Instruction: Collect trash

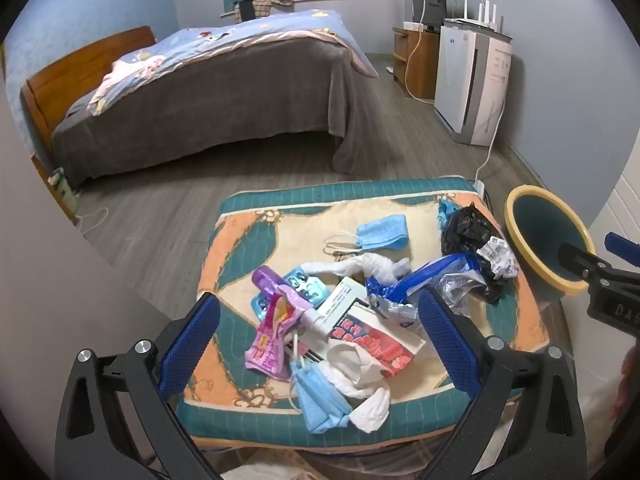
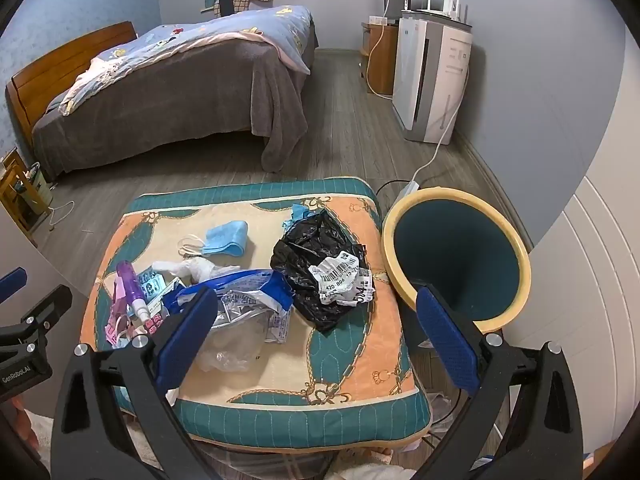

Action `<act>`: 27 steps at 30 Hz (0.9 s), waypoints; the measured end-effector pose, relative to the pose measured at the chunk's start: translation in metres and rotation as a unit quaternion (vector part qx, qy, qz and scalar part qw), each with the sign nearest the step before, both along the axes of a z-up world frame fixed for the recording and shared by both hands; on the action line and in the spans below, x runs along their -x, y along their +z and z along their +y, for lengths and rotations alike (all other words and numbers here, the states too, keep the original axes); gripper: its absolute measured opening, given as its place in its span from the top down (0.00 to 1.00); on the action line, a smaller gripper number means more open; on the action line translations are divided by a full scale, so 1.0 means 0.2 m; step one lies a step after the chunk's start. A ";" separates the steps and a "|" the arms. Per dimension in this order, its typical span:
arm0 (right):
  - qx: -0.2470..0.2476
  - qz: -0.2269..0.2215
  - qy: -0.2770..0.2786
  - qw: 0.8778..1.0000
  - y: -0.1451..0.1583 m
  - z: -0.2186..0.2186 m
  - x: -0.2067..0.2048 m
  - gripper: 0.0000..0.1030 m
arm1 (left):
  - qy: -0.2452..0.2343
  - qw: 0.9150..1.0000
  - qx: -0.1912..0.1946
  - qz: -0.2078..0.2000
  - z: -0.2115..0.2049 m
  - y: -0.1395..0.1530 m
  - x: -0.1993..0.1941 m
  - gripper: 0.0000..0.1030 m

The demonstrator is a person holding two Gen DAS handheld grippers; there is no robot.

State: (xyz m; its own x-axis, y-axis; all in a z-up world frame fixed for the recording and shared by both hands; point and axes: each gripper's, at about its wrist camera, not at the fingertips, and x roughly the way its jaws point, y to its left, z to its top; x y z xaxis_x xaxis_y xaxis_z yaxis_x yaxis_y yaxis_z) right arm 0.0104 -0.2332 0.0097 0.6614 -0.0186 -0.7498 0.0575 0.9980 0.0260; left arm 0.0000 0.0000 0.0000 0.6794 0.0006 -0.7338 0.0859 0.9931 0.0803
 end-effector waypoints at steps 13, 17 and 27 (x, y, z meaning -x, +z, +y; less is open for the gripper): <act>0.000 0.002 -0.003 1.000 -0.02 0.00 -0.01 0.05 | 0.000 1.000 0.000 0.000 0.00 0.00 0.00 0.05; -0.001 0.003 -0.003 1.000 -0.02 0.00 0.00 0.05 | 0.000 1.000 0.000 0.000 0.00 0.00 0.00 0.05; -0.002 0.005 -0.005 1.000 -0.02 0.00 0.00 0.05 | 0.000 1.000 0.000 0.000 0.00 0.00 0.00 0.05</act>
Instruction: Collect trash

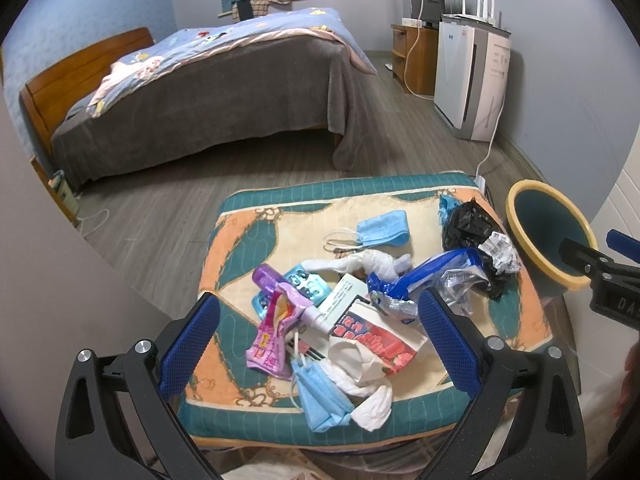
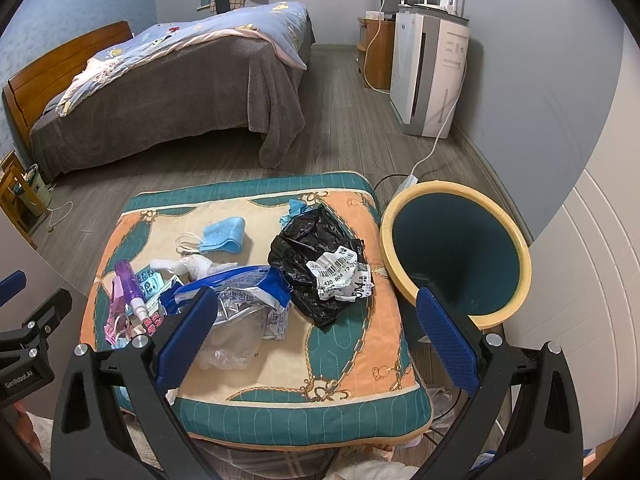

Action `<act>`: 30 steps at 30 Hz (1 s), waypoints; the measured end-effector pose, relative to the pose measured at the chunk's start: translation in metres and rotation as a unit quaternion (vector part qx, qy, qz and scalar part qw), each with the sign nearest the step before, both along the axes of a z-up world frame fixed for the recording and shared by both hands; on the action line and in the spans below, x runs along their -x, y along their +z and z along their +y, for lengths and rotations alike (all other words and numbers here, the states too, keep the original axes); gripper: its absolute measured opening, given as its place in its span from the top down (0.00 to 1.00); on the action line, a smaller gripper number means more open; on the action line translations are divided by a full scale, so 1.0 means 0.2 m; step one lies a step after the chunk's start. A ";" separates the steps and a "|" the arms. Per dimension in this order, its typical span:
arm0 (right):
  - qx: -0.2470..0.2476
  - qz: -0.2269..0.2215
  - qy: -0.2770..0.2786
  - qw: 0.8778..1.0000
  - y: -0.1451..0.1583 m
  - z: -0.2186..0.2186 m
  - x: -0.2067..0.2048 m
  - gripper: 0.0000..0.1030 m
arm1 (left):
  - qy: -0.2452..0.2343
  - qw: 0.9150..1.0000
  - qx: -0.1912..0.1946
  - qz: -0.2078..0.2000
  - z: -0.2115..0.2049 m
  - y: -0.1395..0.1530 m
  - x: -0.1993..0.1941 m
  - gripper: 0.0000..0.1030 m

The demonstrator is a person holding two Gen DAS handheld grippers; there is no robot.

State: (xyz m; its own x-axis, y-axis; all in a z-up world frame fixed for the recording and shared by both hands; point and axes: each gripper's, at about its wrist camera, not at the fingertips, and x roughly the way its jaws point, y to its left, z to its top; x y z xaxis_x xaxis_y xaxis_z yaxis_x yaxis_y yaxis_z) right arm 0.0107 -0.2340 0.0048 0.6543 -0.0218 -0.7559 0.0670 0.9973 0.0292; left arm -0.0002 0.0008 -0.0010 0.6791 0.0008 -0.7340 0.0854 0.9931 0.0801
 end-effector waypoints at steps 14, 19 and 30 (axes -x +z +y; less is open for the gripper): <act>-0.004 0.006 -0.003 1.000 -0.01 0.00 0.00 0.05 | 0.002 1.000 -0.001 0.004 0.02 0.00 0.01 0.05; -0.006 0.008 -0.004 1.000 -0.02 0.00 0.00 0.05 | 0.002 1.000 0.004 0.004 0.01 -0.02 0.01 0.05; -0.048 0.001 -0.047 0.998 0.00 -0.08 -0.08 0.05 | 0.016 0.998 0.058 0.013 0.06 0.02 -0.04 0.05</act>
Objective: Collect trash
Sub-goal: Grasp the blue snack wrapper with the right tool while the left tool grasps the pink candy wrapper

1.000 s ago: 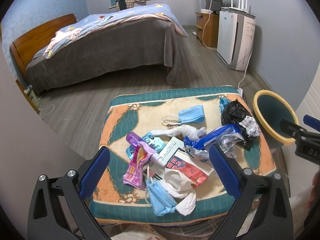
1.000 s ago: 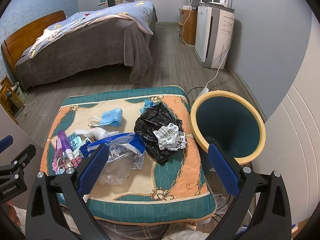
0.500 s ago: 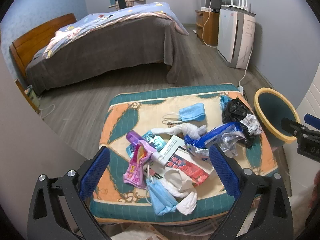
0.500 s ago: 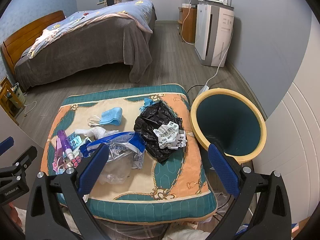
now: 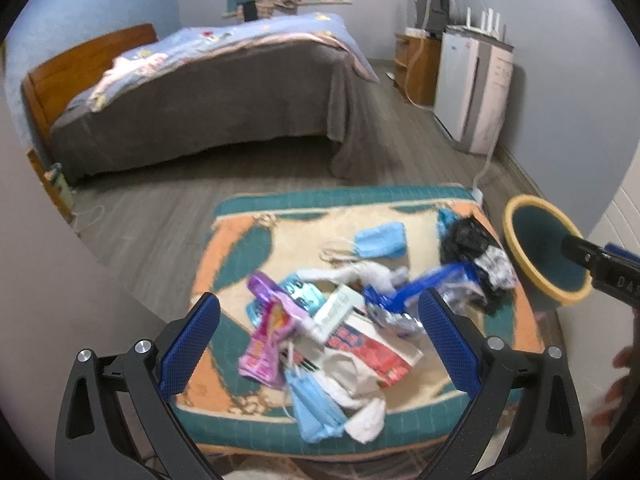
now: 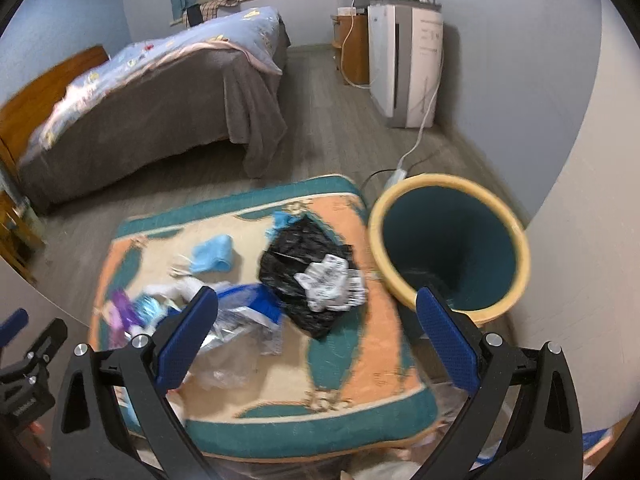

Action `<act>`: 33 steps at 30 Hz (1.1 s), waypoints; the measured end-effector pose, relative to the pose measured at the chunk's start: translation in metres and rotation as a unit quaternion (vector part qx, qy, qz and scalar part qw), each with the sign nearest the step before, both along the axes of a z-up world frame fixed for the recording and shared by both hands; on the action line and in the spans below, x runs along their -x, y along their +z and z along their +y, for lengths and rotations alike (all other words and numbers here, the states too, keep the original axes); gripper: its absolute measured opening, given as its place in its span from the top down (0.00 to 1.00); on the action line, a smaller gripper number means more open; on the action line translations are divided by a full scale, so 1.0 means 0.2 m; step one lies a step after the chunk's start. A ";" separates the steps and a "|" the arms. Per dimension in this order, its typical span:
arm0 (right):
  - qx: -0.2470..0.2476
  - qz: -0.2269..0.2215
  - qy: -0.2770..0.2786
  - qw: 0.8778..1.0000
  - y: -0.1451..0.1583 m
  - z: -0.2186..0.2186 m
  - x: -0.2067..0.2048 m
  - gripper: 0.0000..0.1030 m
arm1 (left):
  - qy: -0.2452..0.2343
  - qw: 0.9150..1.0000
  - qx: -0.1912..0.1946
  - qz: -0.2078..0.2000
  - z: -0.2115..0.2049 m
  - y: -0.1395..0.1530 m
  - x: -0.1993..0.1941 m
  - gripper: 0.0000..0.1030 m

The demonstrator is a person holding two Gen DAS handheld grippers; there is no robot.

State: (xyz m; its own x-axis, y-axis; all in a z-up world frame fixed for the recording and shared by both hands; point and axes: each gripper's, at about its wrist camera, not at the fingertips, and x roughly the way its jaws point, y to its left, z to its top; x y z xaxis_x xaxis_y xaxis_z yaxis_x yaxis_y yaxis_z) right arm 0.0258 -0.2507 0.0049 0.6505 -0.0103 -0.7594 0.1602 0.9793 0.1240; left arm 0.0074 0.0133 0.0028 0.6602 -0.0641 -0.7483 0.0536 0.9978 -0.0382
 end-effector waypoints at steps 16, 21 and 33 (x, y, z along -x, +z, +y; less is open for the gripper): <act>-0.047 0.123 0.046 0.990 -0.43 0.15 -0.32 0.19 | 0.107 0.992 -0.014 0.061 0.33 -0.17 -0.20 0.05; -0.101 0.151 0.043 0.982 -0.57 0.16 -0.40 0.23 | 0.114 0.991 -0.022 0.064 0.38 -0.24 -0.25 0.05; -0.093 0.129 0.082 0.984 -0.49 0.24 -0.45 0.64 | 0.070 0.988 -0.034 0.132 0.32 -0.51 -0.33 0.07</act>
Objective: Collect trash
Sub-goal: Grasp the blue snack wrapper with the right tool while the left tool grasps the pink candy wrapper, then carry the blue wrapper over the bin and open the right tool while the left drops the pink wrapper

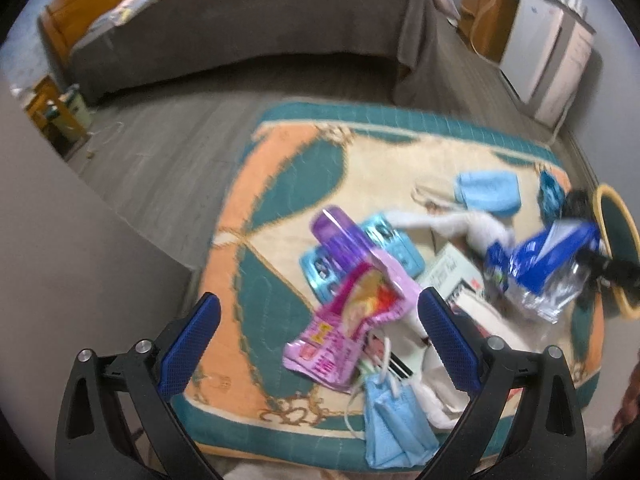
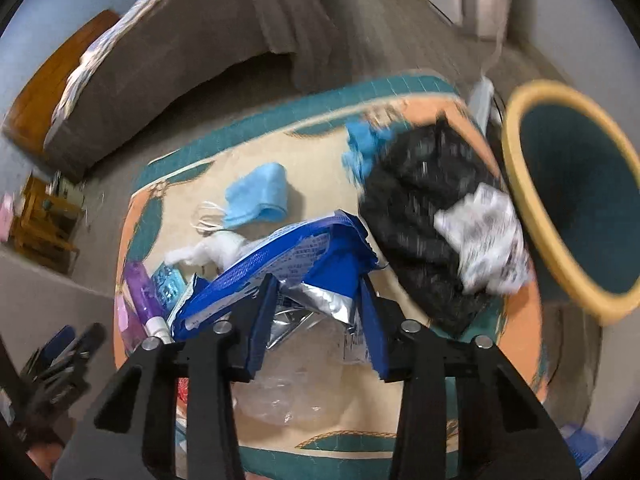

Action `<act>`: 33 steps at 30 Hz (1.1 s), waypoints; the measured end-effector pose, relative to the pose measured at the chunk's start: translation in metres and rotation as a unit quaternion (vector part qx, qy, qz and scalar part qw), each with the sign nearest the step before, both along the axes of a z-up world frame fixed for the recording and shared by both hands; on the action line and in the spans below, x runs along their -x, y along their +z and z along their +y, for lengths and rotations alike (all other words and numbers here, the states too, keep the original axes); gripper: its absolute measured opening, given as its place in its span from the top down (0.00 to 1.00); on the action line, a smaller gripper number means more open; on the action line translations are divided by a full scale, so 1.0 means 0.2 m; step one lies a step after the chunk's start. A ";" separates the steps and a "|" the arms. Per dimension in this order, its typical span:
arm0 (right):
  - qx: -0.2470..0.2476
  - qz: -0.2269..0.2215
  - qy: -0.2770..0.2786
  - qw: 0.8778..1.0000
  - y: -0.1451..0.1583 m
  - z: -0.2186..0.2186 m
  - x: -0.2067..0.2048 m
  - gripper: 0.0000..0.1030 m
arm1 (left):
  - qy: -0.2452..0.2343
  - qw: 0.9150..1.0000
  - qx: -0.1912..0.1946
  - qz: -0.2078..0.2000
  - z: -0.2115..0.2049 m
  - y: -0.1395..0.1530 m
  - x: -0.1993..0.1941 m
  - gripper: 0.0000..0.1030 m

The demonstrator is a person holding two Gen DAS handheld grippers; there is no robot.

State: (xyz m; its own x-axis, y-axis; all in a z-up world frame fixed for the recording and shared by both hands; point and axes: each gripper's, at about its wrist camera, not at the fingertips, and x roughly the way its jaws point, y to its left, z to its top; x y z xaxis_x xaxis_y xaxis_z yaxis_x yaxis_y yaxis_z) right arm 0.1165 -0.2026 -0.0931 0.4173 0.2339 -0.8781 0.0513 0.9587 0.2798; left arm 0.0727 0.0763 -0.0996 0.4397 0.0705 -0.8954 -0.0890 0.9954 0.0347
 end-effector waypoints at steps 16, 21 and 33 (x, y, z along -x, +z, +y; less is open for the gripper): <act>0.017 -0.071 0.024 0.997 0.31 0.03 0.09 0.65 | -0.080 0.996 -0.001 -0.040 -0.11 0.06 0.02 0.88; 0.032 -0.101 0.032 0.994 0.49 -0.04 0.16 0.65 | -0.102 0.985 -0.024 -0.134 -0.18 0.35 0.07 0.90; 0.096 -0.180 0.004 0.979 0.81 -0.40 0.15 0.65 | -0.198 0.960 -0.017 -0.197 -0.61 0.76 0.05 0.90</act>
